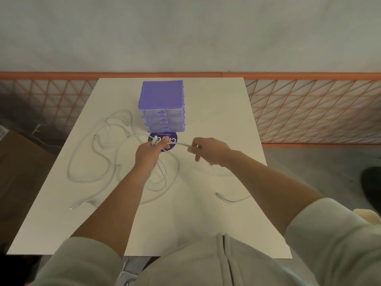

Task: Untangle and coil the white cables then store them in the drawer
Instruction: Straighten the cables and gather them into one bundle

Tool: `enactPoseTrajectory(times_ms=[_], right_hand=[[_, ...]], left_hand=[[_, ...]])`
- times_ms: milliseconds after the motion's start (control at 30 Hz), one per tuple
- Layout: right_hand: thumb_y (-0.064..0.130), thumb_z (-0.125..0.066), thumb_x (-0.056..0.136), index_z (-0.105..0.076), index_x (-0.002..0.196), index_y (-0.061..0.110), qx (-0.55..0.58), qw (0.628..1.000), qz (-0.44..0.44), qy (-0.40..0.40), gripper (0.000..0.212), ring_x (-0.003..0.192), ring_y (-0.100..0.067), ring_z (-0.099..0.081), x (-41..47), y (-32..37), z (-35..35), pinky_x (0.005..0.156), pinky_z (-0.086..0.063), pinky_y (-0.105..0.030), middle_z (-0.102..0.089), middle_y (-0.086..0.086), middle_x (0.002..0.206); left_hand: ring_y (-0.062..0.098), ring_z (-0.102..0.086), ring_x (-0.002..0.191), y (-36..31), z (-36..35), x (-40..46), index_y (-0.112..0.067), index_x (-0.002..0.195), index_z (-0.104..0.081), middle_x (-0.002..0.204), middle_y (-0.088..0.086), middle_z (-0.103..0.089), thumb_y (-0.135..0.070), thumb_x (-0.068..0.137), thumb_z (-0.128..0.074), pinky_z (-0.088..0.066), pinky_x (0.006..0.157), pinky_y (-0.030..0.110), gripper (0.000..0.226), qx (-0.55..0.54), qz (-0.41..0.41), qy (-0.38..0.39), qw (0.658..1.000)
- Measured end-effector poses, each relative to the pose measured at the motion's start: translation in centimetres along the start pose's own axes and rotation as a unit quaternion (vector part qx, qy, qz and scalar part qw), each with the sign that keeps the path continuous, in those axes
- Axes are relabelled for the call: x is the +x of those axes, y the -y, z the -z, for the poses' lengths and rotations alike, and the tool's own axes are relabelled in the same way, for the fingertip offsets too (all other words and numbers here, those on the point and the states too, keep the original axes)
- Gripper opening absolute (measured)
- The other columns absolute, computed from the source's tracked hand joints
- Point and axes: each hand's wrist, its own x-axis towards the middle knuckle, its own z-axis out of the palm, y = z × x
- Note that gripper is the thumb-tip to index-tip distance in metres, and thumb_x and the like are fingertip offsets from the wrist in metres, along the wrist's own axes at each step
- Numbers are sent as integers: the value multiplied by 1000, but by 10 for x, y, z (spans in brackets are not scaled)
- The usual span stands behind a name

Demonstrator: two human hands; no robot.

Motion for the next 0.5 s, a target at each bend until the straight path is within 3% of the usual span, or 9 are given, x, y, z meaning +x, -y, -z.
enactPoseTrajectory(times_ms=[200,400,500], right_hand=[[60,-35,98,-56,87,24,-30,999,-40,-10,43,69,-20,-56,-8,-23,18,51,-38,-26,-53,7,75],[77,-27,89,-45,74,18,-133,988,-76,-21,64,56,-16,-50,-21,-37,27,54,-34,-29,-53,0,74],[71,-16,94,-57,82,17,-120,985,-101,-71,69,73,-24,-52,-28,-52,28,62,-37,-32,-52,-4,74]], left_hand=[[13,-48,67,0,-1,9,-29,66,-70,74,-4,-61,-51,86,-67,-34,58,28,31,-16,25,-7,1000],[14,-45,62,1,-6,12,-26,66,-71,71,-1,-58,-51,85,-68,-32,55,28,32,-13,49,-16,999],[15,-41,58,6,3,17,-26,66,-70,65,0,-50,-51,85,-68,-32,56,28,32,-2,47,-24,999]])
